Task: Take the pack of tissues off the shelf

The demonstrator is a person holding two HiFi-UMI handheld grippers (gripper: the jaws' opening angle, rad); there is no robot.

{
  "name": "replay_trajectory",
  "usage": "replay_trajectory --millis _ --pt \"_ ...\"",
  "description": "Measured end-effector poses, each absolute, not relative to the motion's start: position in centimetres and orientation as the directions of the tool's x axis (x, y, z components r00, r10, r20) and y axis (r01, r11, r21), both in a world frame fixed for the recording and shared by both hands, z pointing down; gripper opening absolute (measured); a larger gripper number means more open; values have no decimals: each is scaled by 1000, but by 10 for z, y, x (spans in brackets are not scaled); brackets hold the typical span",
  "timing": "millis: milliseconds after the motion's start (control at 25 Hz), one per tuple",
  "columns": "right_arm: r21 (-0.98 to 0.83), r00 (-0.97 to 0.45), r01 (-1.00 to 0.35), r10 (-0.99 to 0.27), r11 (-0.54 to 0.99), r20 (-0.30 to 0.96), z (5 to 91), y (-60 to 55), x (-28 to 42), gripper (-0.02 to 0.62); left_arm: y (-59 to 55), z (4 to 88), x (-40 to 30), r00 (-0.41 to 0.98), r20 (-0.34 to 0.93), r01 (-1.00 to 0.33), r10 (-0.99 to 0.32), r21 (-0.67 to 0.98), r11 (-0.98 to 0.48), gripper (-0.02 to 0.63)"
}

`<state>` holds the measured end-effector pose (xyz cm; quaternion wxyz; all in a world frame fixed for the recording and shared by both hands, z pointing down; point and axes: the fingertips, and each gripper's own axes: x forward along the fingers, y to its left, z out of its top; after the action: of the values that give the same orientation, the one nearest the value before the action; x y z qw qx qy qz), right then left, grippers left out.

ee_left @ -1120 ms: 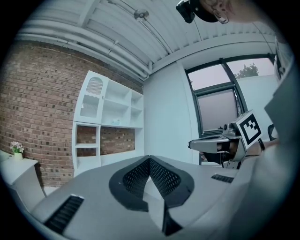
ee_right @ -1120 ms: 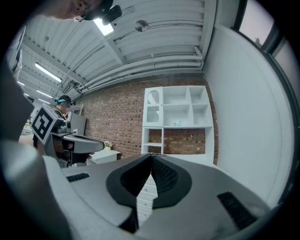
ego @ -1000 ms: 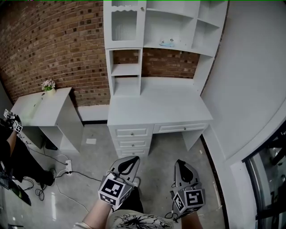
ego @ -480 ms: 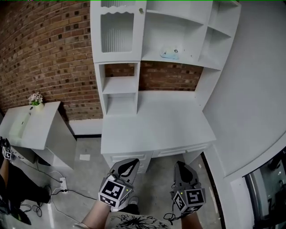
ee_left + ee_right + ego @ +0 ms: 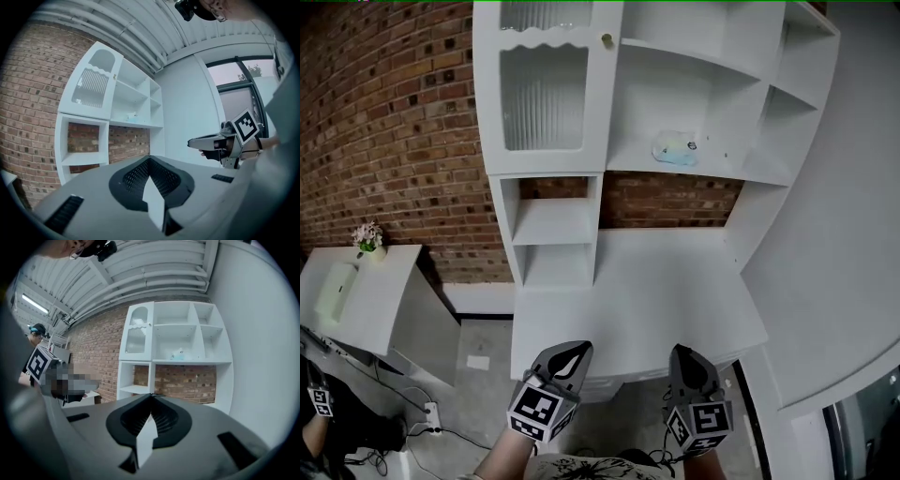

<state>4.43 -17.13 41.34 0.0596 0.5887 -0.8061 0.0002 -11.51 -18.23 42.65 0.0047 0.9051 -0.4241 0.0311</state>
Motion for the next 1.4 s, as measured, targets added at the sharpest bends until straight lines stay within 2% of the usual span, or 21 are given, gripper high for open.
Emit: replay_trajectory --millis 280,440,880,1400 --pt "63 -381 -920 -920 387 93 415 -263 72 2 -258 430 -89 568 92 -820 -817 -16 -572 15" --pt "67 -466 -879 -880 472 93 408 -319 94 2 -303 419 -69 481 66 -875 -874 -26 -483 15" --pt "92 -628 -769 -775 632 76 387 -436 166 2 -399 403 22 340 48 -939 -939 -30 -342 15" --pt "175 -618 -769 -785 614 40 350 -492 170 2 -448 368 38 379 -8 -924 -926 -59 -378 15"
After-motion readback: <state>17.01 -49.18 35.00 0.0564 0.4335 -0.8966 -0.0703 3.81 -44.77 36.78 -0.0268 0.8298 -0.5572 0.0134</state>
